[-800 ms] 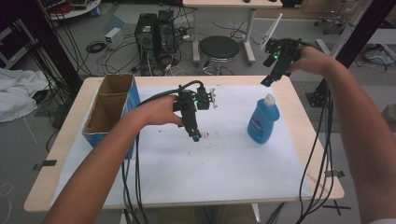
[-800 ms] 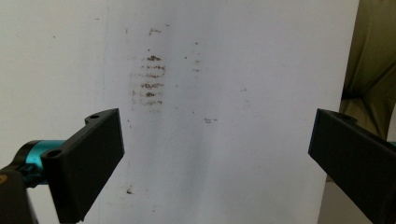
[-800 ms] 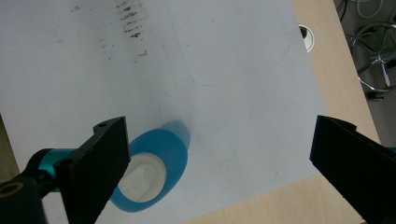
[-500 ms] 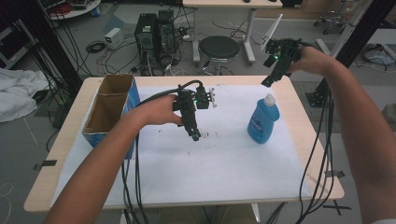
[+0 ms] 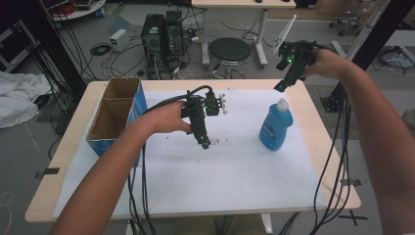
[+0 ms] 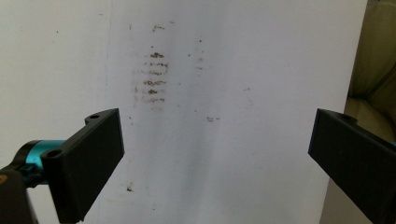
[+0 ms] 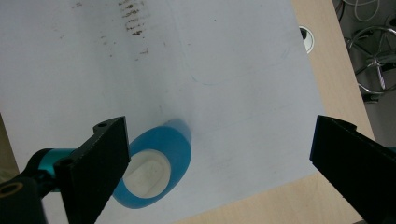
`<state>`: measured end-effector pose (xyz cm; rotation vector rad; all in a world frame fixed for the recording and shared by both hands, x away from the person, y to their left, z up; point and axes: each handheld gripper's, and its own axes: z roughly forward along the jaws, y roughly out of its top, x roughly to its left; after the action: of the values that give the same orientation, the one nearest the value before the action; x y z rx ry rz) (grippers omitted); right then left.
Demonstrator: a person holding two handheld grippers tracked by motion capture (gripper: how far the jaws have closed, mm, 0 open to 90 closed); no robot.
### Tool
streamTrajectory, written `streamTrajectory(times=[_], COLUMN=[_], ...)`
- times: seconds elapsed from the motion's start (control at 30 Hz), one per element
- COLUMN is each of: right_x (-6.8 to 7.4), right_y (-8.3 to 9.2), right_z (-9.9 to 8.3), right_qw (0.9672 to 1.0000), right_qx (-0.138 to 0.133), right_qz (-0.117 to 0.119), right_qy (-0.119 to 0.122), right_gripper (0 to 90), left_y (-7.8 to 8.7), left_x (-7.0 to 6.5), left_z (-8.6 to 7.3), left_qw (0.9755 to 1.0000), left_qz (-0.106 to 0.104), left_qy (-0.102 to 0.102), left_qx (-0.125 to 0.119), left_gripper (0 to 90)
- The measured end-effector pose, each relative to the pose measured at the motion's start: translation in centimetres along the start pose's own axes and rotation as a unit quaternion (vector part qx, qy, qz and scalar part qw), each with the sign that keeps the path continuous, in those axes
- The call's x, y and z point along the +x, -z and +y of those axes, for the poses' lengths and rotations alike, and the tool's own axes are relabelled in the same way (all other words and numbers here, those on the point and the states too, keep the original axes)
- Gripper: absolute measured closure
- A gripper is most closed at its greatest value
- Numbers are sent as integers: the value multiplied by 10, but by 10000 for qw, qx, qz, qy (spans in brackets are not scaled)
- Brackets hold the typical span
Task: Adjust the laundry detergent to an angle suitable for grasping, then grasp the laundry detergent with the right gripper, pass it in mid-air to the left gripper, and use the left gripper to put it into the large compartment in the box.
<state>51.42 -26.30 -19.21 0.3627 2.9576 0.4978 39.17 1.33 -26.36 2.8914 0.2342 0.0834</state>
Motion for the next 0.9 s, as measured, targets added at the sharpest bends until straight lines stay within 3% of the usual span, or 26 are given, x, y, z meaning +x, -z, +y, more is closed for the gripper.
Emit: streamTrajectory(times=[0.4, 0.9], right_x=[6, 15], right_y=[3, 10], right_z=[-1, -17], right_qw=[10000, 9998], right_qx=[28, -14], right_qz=[-22, -135], right_qy=[26, -171], right_gripper=[40, 40], left_y=[2, 0], left_x=[-3, -2], left_z=[-5, -3], left_qw=[10000, 10000], left_qz=[53, 46], left_qy=[66, 43], left_qx=[-23, 14], left_gripper=[34, 34])
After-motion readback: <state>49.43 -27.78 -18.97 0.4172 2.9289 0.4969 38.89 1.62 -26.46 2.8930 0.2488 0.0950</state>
